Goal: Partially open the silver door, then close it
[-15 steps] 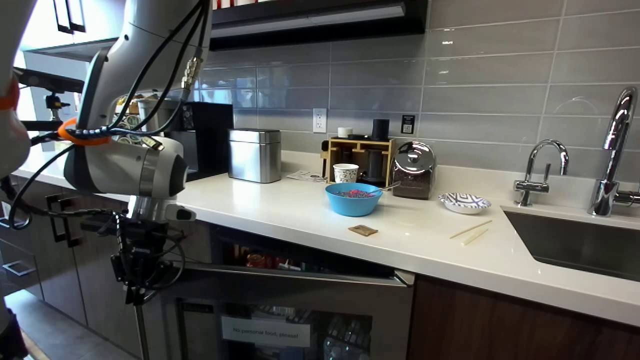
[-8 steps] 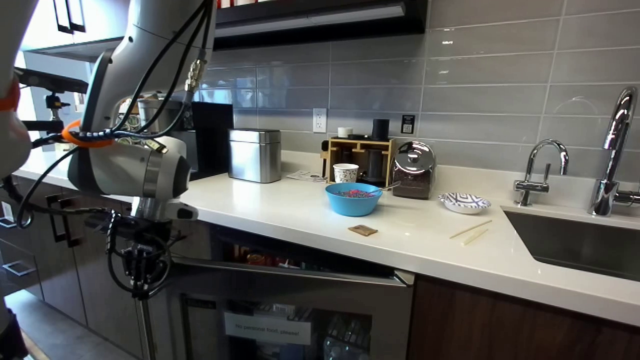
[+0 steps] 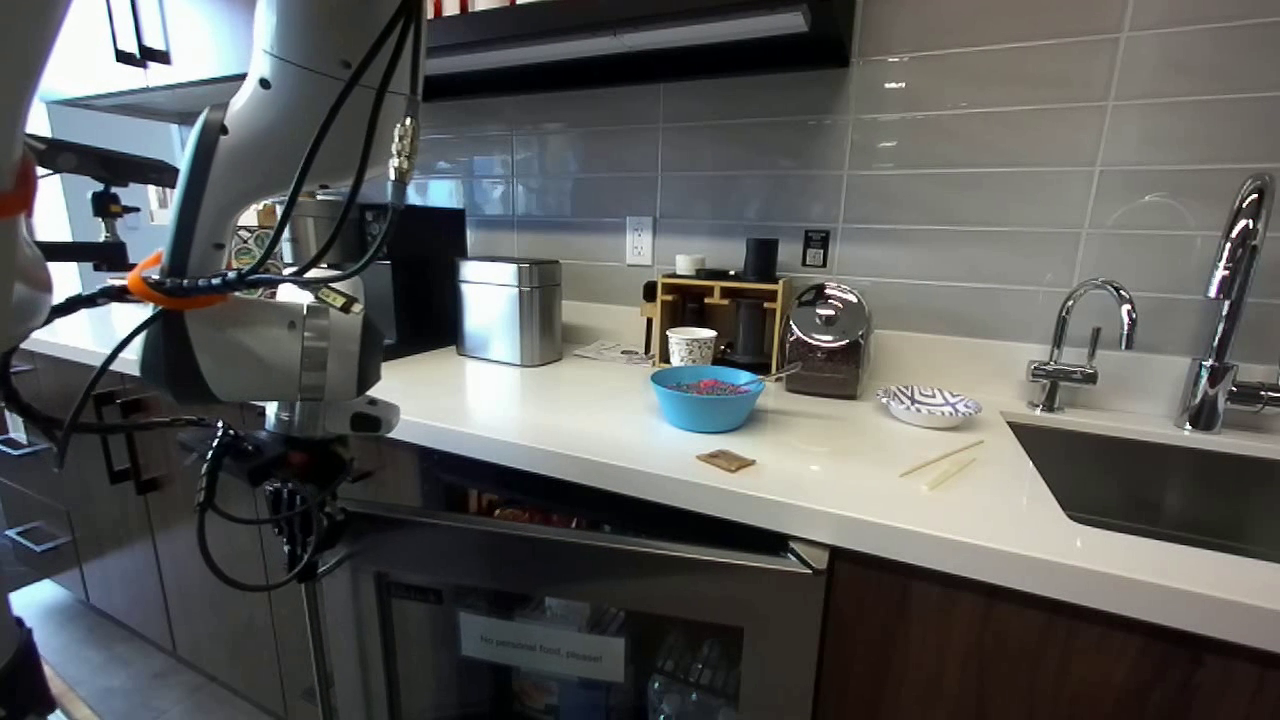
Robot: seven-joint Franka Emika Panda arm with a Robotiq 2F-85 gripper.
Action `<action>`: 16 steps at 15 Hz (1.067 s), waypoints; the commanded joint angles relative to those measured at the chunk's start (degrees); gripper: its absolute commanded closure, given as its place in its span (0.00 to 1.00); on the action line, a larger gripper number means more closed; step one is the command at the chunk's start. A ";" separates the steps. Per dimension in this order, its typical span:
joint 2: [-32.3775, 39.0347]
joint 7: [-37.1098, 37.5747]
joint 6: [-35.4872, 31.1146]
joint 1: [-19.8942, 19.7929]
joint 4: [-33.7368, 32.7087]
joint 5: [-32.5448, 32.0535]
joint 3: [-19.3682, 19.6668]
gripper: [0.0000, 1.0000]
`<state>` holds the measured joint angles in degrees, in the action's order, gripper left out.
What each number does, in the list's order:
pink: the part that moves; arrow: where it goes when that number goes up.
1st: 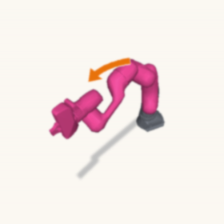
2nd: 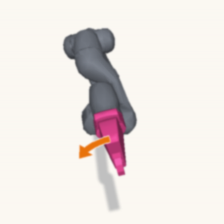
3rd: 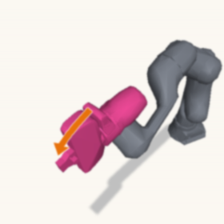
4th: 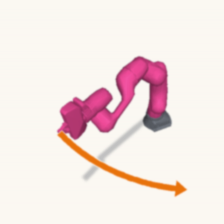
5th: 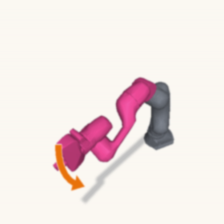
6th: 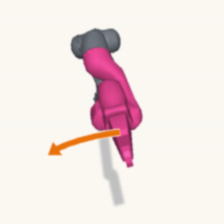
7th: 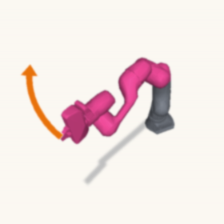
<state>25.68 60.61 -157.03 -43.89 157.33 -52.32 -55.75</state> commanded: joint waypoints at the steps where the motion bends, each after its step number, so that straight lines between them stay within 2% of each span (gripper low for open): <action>1: -4.43 8.79 -3.80 4.53 -1.82 -4.78 4.37 0.97; 6: -2.64 19.42 -2.78 13.81 -8.40 -10.96 10.57 0.97; 11: 1.08 30.59 -2.91 23.01 -17.54 -20.99 18.46 0.97; 13: 2.92 34.27 -2.30 25.61 -20.84 -24.41 20.58 0.97; 16: 2.90 38.99 -1.11 27.51 -20.95 -28.33 21.59 0.97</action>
<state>27.43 94.47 -159.45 -19.25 141.62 -75.11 -36.94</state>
